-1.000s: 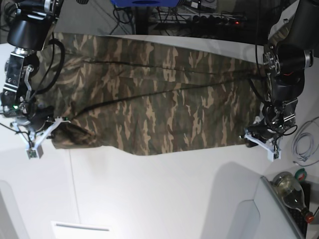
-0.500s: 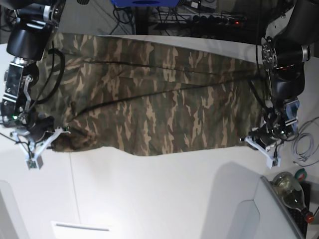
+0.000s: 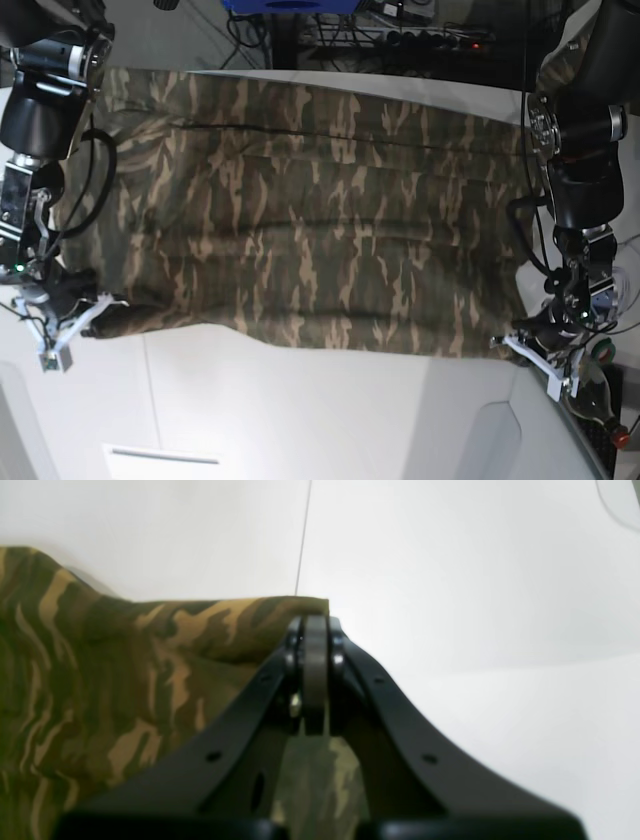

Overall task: Layout the t-shirt on the table in an organized manner, then fold the t-shirt properly
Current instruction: 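Grasp the shirt edge corners with both grippers and pull them apart, then lift the shirt edge with both grippers and fold it over the shirt body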

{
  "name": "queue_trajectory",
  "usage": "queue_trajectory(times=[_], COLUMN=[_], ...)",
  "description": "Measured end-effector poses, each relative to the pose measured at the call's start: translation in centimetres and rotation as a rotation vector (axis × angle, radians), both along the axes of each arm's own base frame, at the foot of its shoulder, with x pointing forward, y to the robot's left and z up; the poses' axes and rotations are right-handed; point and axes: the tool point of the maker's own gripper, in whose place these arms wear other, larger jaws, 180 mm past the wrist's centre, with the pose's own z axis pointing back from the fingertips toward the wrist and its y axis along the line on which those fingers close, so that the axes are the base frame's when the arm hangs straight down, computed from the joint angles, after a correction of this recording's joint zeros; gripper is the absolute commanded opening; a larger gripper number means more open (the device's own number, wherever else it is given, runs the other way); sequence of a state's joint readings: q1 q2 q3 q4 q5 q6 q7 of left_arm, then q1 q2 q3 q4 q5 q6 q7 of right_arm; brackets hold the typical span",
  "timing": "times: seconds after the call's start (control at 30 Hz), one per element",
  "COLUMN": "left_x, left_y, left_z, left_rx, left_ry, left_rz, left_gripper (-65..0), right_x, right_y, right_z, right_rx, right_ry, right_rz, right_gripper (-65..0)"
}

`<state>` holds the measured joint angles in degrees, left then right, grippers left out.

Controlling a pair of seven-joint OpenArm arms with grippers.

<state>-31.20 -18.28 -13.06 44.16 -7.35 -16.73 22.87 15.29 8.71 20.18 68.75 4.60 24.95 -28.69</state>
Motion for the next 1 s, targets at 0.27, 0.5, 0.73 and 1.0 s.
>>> queue_trajectory(times=[0.27, 0.5, 0.73, 1.0], left_x=[1.2, 2.3, 1.7, -1.6], left_y=[-0.9, -1.9, -2.4, -2.4], left_z=[1.2, 3.8, 2.9, -0.8], left_rx=[-0.017, -0.002, 0.005, 0.008], left_ry=[-0.033, -0.11, -0.096, -0.025], left_rz=[-0.004, -0.025, -0.042, -0.042], left_gripper=[-65.0, -65.0, -65.0, -65.0], right_x=[0.7, 0.1, -0.2, -2.0], right_y=[-0.2, -0.3, -0.4, -0.7], right_z=[0.8, 0.3, 0.2, 1.5], right_rx=[-0.002, -0.004, 0.001, -0.052], right_ry=[-0.035, -0.042, -0.059, -0.096], right_rz=[-0.002, -0.002, -0.007, 0.004], right_gripper=[-65.0, -65.0, -65.0, -65.0])
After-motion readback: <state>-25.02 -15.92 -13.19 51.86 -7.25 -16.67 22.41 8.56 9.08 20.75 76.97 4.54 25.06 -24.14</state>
